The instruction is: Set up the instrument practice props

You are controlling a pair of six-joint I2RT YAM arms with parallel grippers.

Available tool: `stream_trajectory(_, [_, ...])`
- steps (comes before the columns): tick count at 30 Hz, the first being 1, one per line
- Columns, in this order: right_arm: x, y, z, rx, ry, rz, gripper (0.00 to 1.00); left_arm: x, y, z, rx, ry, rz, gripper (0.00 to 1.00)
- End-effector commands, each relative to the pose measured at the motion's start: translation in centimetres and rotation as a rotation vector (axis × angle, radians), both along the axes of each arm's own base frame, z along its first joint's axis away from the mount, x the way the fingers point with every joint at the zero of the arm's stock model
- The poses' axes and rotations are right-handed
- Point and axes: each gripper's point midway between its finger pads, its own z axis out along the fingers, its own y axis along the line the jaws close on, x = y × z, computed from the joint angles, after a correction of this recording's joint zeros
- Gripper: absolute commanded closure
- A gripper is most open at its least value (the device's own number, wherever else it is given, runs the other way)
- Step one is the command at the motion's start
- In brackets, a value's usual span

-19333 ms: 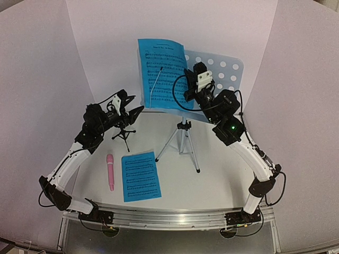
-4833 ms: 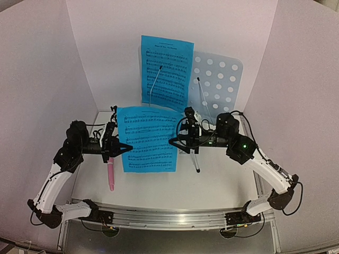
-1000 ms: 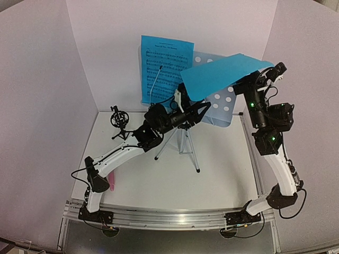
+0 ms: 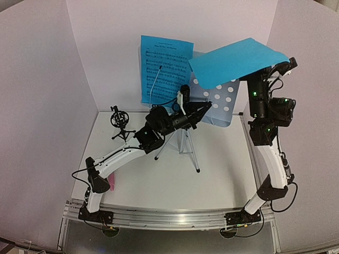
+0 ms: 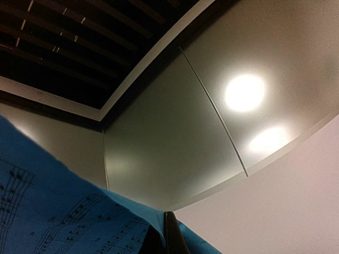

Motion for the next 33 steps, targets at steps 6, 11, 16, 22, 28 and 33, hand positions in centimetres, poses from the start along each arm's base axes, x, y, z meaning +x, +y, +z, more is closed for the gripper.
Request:
stream_trajectory(6, [0.5, -0.5, -1.1, 0.035, 0.007, -0.035, 1.00, -0.4, 1.0, 1.9, -0.036, -0.071, 0.028, 1.00])
stream_trajectory(11, [1.0, 0.1, -1.8, -0.001, 0.015, -0.055, 1.00, -0.9, 1.2, 2.2, -0.043, -0.099, 0.021, 1.00])
stream_trajectory(16, [1.1, -0.2, -2.9, -0.026, 0.047, -0.082, 1.00, -1.0, 1.3, 2.3, -0.048, -0.101, 0.017, 1.00])
stream_trajectory(22, [1.5, -1.7, -5.2, -0.003, 0.145, -0.097, 1.00, -0.8, 1.3, 2.7, -0.063, -0.091, 0.023, 1.00])
stream_trajectory(28, [2.8, -2.7, -9.3, -0.008, 0.334, -0.096, 1.00, -0.9, 1.3, 2.7, -0.059, -0.102, 0.024, 1.00])
stream_trajectory(33, [3.8, -3.3, -12.6, -0.028, 0.486, -0.113, 1.00, -1.0, 1.1, 2.5, -0.055, -0.103, 0.012, 1.00])
